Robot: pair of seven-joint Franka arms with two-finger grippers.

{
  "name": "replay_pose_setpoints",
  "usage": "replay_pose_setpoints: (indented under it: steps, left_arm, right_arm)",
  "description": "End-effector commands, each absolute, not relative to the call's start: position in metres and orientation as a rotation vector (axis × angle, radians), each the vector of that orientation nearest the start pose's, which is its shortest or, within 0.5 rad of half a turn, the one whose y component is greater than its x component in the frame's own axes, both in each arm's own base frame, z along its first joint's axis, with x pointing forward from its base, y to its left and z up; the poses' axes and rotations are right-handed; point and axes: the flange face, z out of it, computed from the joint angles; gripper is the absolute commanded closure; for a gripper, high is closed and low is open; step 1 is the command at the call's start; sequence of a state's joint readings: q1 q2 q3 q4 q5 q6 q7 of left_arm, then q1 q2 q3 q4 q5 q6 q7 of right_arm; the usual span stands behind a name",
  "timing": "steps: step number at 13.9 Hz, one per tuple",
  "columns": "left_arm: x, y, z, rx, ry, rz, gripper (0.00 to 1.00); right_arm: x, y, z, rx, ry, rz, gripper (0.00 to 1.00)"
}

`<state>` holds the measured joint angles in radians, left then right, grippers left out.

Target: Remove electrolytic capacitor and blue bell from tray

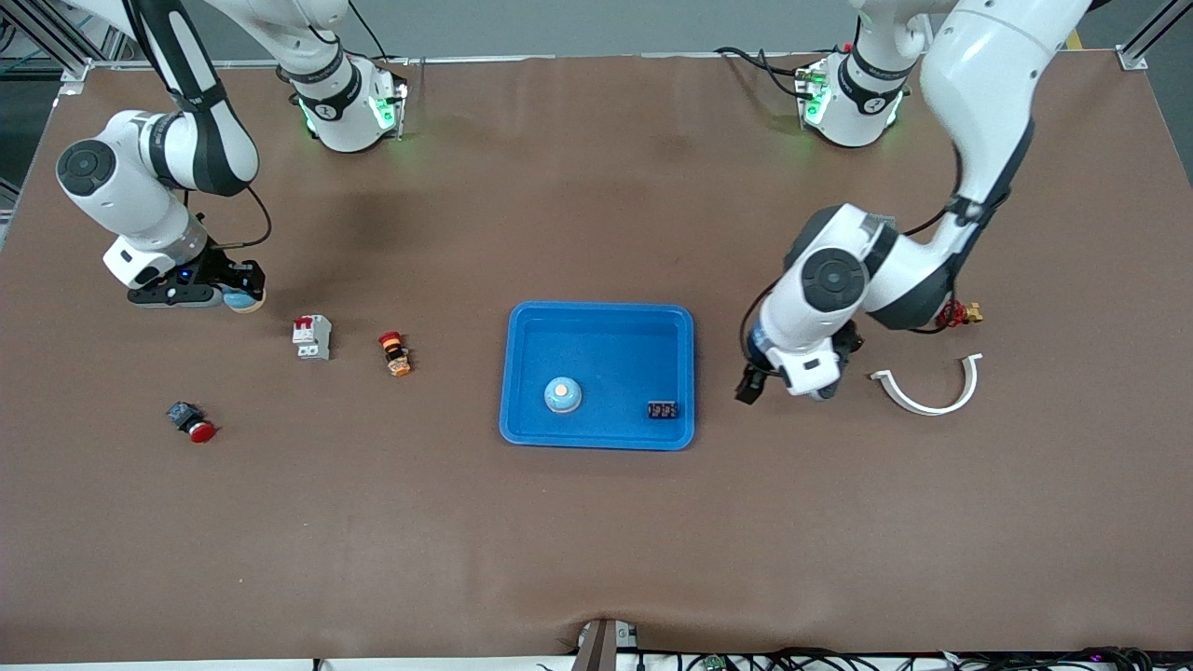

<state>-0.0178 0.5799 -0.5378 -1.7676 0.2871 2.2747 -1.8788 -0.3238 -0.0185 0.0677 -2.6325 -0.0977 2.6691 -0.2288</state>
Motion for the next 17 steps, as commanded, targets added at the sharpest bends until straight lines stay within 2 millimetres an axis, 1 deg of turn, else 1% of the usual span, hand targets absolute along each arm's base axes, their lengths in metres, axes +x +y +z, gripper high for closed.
replay_pose_setpoints:
  steps: [1,2,3,5,6,7,9,11,12,13,15,17]
  left_arm:
    - [0.591,-0.362,0.260,-2.551,-1.945,0.133,0.01]
    - [0.592,-0.373,0.257,-2.533,-1.979,0.131,0.02]
    - [0.589,-0.384,0.253,-2.522,-1.990,0.135,0.02]
    - [0.586,-0.396,0.246,-2.505,-2.038,0.112,0.04]
    - [0.587,-0.400,0.245,-2.493,-2.094,0.099,0.04]
    - [0.589,-0.400,0.243,-2.485,-2.123,0.088,0.04]
    - [0.591,-0.401,0.236,-2.473,-2.179,0.086,0.06]
    - [0.591,-0.405,0.226,-2.442,-2.247,0.088,0.11]
    - [0.593,-0.402,0.220,-2.421,-2.267,0.072,0.13]
    - [0.591,-0.407,0.216,-2.416,-2.286,0.056,0.14]
    - [0.593,-0.411,0.210,-2.391,-2.335,0.029,0.19]
    - [0.599,-0.410,0.203,-2.374,-2.355,0.035,0.21]
  right_arm:
    - [0.402,-0.144,0.250,-3.200,-0.142,-0.055,1.00]
    - [0.398,-0.157,0.246,-3.200,-0.146,-0.055,1.00]
    - [0.394,-0.166,0.241,-3.198,-0.147,-0.057,1.00]
    - [0.386,-0.183,0.222,-3.189,-0.140,-0.054,1.00]
    - [0.384,-0.188,0.213,-3.186,-0.143,-0.059,1.00]
    - [0.381,-0.190,0.204,-3.182,-0.139,-0.062,1.00]
    - [0.381,-0.190,0.194,-3.178,-0.137,-0.068,1.00]
    - [0.380,-0.190,0.185,-3.175,-0.133,-0.079,1.00]
    - [0.379,-0.191,0.181,-3.171,-0.128,-0.072,1.00]
    - [0.377,-0.192,0.179,-3.169,-0.120,-0.068,1.00]
    - [0.377,-0.193,0.179,-3.169,-0.115,-0.068,1.00]
    - [0.377,-0.193,0.178,-3.168,-0.108,-0.066,1.00]
